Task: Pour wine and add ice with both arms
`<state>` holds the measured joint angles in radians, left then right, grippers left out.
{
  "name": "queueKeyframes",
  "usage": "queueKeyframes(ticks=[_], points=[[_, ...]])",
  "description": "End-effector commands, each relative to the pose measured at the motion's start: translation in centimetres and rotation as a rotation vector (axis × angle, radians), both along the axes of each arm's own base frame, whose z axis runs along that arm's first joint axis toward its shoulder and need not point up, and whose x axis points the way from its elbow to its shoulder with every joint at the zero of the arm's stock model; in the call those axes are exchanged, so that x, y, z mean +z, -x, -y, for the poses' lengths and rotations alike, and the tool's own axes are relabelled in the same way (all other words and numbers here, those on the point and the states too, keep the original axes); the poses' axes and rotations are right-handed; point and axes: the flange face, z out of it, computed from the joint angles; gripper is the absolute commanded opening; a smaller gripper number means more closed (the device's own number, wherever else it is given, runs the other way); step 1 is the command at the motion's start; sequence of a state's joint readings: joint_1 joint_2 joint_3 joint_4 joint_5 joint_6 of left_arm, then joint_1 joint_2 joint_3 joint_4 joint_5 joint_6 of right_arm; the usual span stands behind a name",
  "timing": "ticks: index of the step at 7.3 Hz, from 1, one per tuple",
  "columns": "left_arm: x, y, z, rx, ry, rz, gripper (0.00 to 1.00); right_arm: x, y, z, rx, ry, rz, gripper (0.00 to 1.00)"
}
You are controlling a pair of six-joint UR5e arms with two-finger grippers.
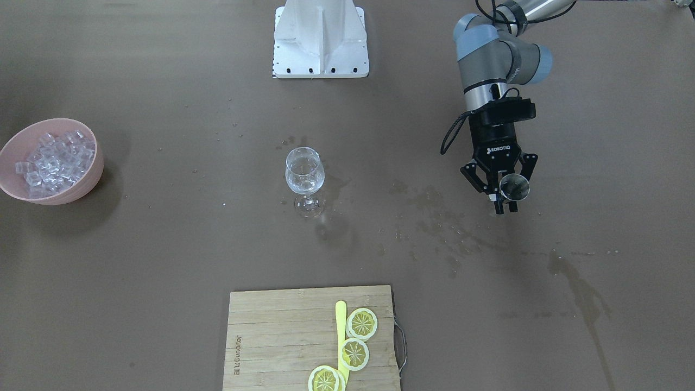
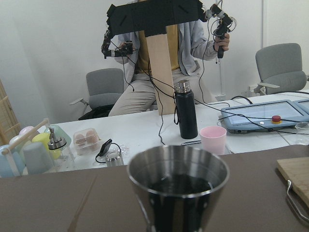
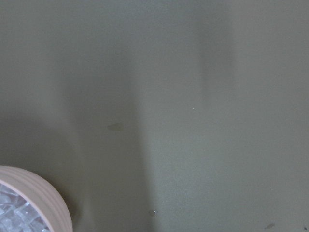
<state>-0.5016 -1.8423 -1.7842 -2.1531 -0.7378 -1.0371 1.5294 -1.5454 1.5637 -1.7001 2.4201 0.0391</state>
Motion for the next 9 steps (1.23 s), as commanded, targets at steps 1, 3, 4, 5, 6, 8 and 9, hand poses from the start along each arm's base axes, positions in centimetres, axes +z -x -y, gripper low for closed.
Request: queueKeyframes(ticks=[1,3,4,5,6,8,9], points=[[-4.9,-1.9,0.0,0.064,0.012,-0.029,0.00,0.2,0.0,0.1,0.000,0.004,0.000,1.00],[-7.3,-2.6,-0.9,0.129,0.035,-0.139,0.00,0.2,0.0,0.1,0.000,0.004,0.000,1.00],[-7.9,-3.1,-1.4,0.201,0.064,-0.167,0.00,0.1,0.0,0.1,0.000,0.002,0.000,1.00],[-8.8,-2.9,-2.0,0.257,0.079,-0.195,0.00,0.1,0.0,0.1,0.000,0.002,0.000,1.00],[-9.7,-3.4,-2.4,0.306,0.087,-0.219,0.00,0.1,0.0,0.1,-0.001,0.001,0.001,1.00],[-12.8,-4.3,-2.8,0.368,0.077,-0.273,0.00,-0.1,0.0,0.1,0.000,-0.002,0.004,1.00],[-14.6,-4.5,-2.9,0.375,0.054,-0.294,0.00,-0.1,0.0,0.1,0.000,-0.003,0.002,1.00]])
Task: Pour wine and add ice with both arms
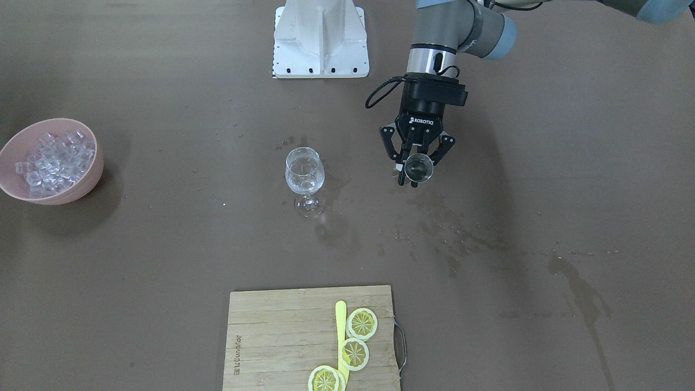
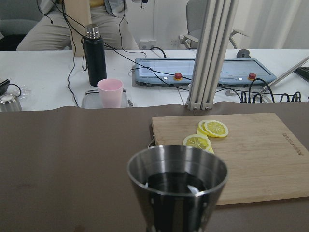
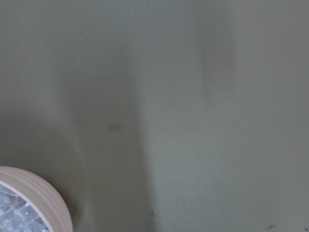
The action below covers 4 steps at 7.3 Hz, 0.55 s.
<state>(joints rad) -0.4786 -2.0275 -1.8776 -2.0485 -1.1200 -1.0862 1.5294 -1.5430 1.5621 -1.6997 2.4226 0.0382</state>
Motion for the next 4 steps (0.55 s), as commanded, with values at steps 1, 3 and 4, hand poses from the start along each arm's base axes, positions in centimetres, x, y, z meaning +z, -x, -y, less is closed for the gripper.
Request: queueKeyframes(ticks=[1,3,4], points=[[-3.5,-0.3,-0.2,0.018,-0.043,-0.041,0.00,0.1,0.0,0.0,0.000,0.002,-0.001,1.00],[-5.1,0.8,-1.2,0.089,-0.144,0.022,0.00,0.4,0.0,-0.3,0.001,0.009,0.007,1.00],[-5.0,-0.1,-2.0,0.214,-0.145,0.026,0.00,0.6,0.1,-0.5,0.001,0.015,0.011,1.00]])
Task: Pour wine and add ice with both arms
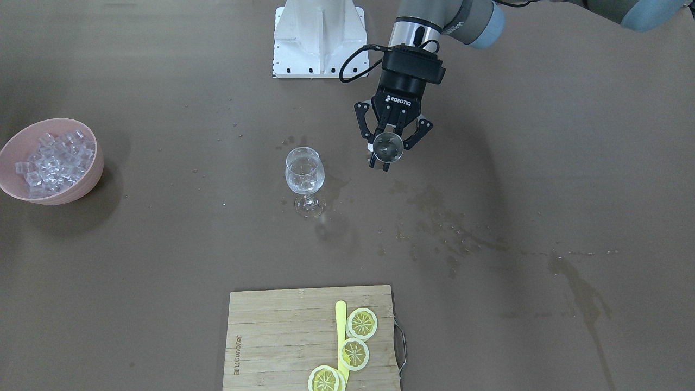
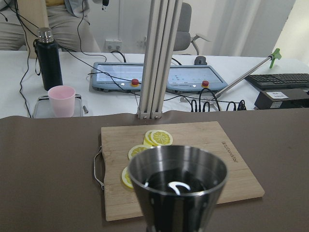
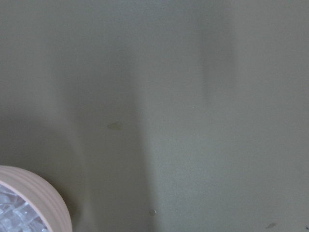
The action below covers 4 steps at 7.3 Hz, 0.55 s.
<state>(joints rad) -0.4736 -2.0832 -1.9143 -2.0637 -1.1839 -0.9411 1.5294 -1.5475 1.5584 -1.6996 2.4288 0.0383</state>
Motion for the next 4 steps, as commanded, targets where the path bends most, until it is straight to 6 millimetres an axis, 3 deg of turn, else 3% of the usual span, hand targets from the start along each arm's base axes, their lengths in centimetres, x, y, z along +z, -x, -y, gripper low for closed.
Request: queueKeyframes(ticks=[1,4], points=[[-0.28,-0.42,-1.21,0.149,-0.042,0.023,0.00,0.49,0.03,-0.43,0.001,0.013,0.007,1.00],[-0.64,-0.31,-1.68,0.191,-0.108,0.033,0.00,0.91,0.10,-0.83,0.004,0.025,0.020,1.00]])
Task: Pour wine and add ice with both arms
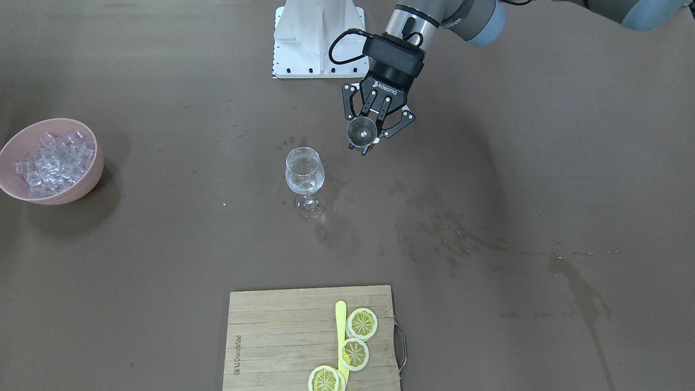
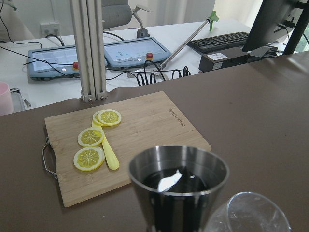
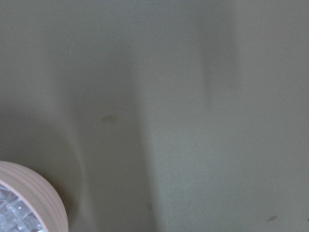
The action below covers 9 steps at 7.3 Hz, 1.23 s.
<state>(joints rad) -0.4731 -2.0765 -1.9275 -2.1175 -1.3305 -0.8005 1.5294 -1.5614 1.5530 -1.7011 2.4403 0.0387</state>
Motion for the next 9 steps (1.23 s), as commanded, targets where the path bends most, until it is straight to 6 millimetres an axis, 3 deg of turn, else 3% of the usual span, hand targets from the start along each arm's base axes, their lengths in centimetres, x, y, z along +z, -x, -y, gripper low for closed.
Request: queueKeyframes(ticks=[1,5,7,9], points=[[0.2,-0.3,-0.1,0.022,-0.003,0.010,0.00,-0.1,0.1,0.1,0.003,0.002,0.009,1.00],[-1.6,-1.7,-0.6,0.053,0.040,0.086,0.00,0.0,0.1,0.1,0.004,0.005,0.010,1.00],[-3.1,-2.0,-2.6,0.085,0.053,0.106,0.00,0.0,0.1,0.1,0.004,0.005,0.010,1.00],[-4.0,-3.0,-3.2,0.100,0.069,0.139,0.00,0.3,0.1,0.0,0.004,0.011,0.010,1.00]])
